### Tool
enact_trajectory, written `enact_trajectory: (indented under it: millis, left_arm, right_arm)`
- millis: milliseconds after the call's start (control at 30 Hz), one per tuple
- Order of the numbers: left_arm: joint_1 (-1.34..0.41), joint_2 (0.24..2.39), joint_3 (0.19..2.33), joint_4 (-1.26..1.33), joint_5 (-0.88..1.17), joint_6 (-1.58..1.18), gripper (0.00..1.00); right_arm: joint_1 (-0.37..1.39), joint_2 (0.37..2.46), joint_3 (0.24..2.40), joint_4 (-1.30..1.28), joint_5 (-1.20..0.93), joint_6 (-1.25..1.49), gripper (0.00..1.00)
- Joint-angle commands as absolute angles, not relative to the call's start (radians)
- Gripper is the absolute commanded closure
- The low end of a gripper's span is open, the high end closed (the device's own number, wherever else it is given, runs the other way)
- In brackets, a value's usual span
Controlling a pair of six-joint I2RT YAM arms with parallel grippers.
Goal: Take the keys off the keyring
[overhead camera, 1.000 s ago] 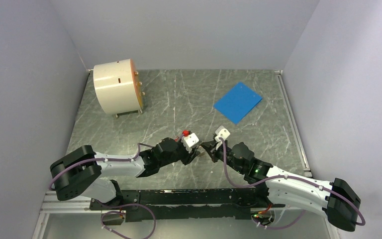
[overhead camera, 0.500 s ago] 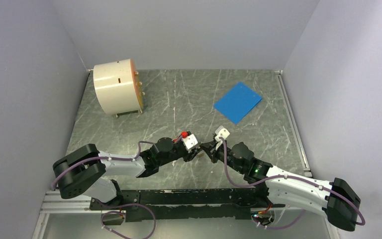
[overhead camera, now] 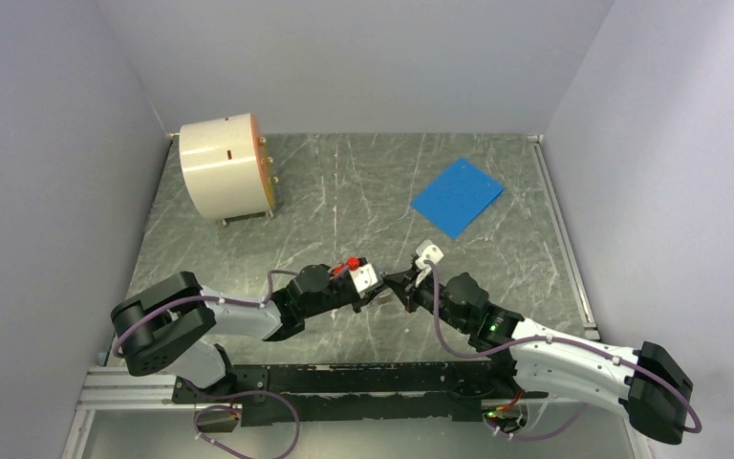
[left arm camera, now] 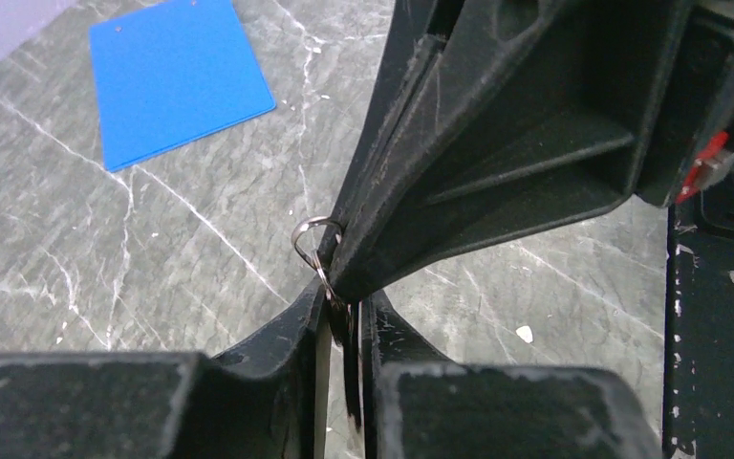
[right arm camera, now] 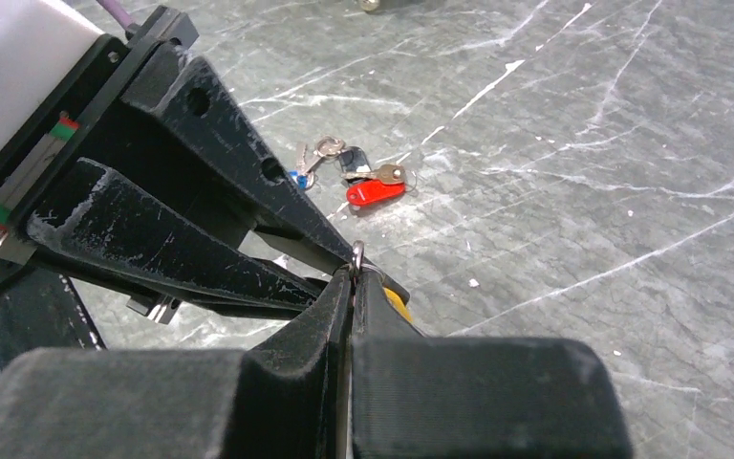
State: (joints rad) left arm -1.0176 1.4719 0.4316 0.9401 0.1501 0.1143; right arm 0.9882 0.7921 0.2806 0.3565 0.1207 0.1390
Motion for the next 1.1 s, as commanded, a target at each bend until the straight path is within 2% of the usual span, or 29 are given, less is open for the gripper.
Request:
enact_trajectory:
  millis: [0, 133, 333, 467, 700, 1067]
  left_arm:
    - [-1.006, 1.480, 0.399, 1.103, 0.164, 0.153, 0.89]
    - [-0.994, 1.472, 0.380, 1.135, 0.202, 0.150, 0.97]
    - [-0.965, 1.454, 0.366, 1.153, 0.279, 0.140, 0.97]
    - [-0.949, 1.427, 0.361, 1.134, 0.330, 0.143, 0.97]
    - [-0.933, 1.319, 0.361, 1.035, 0.469, 0.177, 0.98]
    - [-0.919, 1.221, 0.474, 0.666, 0.692, 0.260, 0.97]
  right_arm:
    - [0.994, 0.767, 0.308, 0.428, 0.087, 0.183, 1.00]
    - [0.994, 0.738, 0.298, 0.423, 0.074, 0.191, 0.92]
    - [0.984, 0.656, 0.293, 0.396, 0.006, 0.170, 0.73]
    - [0.928, 0.619, 0.299, 0.351, -0.148, 0.142, 0.61]
    - [0.654, 0.606, 0.240, 0.469, -0.618, 0.223, 0.56]
    - [0.623, 0.641, 0.304, 0.438, -0.858, 0.112, 0.45]
